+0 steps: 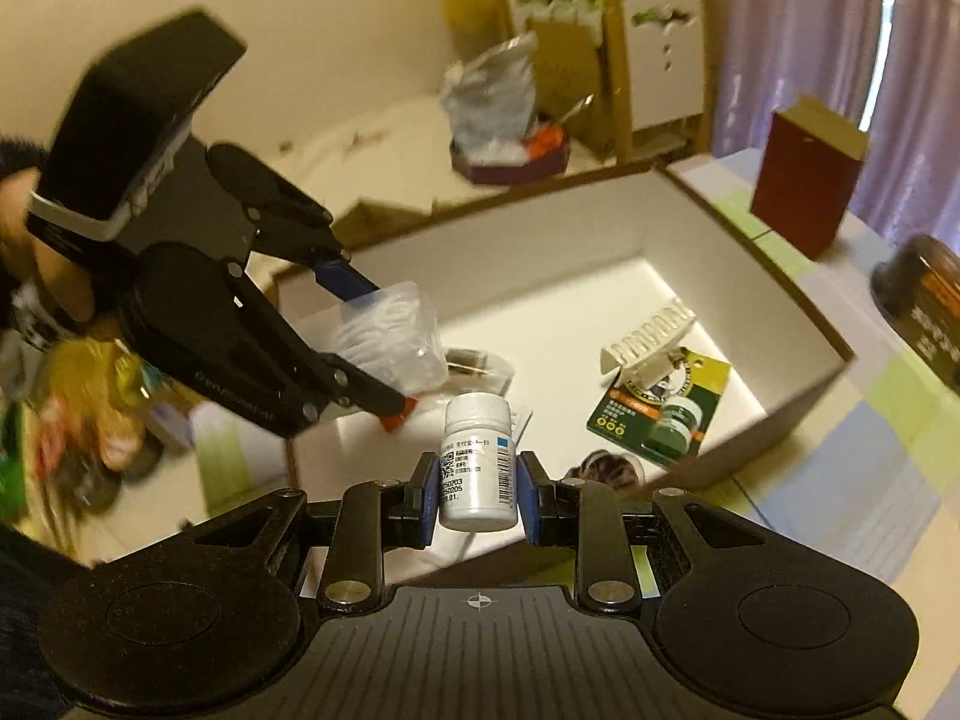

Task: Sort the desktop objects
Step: 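Lift and carry the floss box and pill bottle with both tools toward the box, then lower both tools into the box and open them to release the items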

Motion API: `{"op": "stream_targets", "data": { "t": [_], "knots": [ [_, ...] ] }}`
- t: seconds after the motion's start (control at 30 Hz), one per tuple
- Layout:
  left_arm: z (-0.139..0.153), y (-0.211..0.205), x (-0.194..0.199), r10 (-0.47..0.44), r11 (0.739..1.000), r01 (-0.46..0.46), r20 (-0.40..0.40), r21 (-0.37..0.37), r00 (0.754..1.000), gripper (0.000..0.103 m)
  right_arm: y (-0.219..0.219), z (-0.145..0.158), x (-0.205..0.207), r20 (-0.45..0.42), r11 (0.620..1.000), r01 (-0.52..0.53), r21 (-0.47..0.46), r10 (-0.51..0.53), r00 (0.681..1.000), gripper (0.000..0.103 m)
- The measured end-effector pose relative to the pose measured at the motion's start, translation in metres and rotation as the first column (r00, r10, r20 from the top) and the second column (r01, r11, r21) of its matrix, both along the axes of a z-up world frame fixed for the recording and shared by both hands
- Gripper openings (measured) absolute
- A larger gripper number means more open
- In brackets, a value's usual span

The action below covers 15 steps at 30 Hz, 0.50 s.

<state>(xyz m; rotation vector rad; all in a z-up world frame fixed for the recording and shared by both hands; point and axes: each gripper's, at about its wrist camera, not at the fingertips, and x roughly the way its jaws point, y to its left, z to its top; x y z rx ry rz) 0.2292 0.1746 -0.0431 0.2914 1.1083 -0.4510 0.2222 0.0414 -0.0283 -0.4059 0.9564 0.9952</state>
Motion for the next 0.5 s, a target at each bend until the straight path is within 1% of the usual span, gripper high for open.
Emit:
{"op": "stream_targets", "data": {
  "t": [0.13, 0.23, 0.33, 0.5],
  "knots": [
    [-0.017, 0.007, 0.010, 0.024, 0.999, -0.026, -0.044, -0.033, 0.999, 0.052, 0.027, -0.021, 0.021, -0.022, 0.996, 0.008, -0.094, -0.010, 1.000, 0.026],
    [-0.030, 0.011, 0.016, 0.070, 0.995, -0.075, -0.085, -0.062, 0.994, 0.052, 0.033, -0.036, 0.037, -0.047, 0.990, 0.010, -0.143, -0.017, 0.999, 0.026],
    [-0.042, 0.012, 0.017, 0.101, 0.990, -0.111, -0.125, -0.082, 0.987, 0.052, 0.041, -0.051, 0.049, -0.074, 0.981, -0.008, -0.195, -0.007, 0.997, 0.026],
    [-0.057, 0.011, 0.020, 0.138, 0.985, -0.154, -0.174, -0.079, 0.975, 0.052, 0.045, -0.070, 0.056, -0.096, 0.962, -0.043, -0.269, 0.018, 0.995, 0.026]
  ]
}}
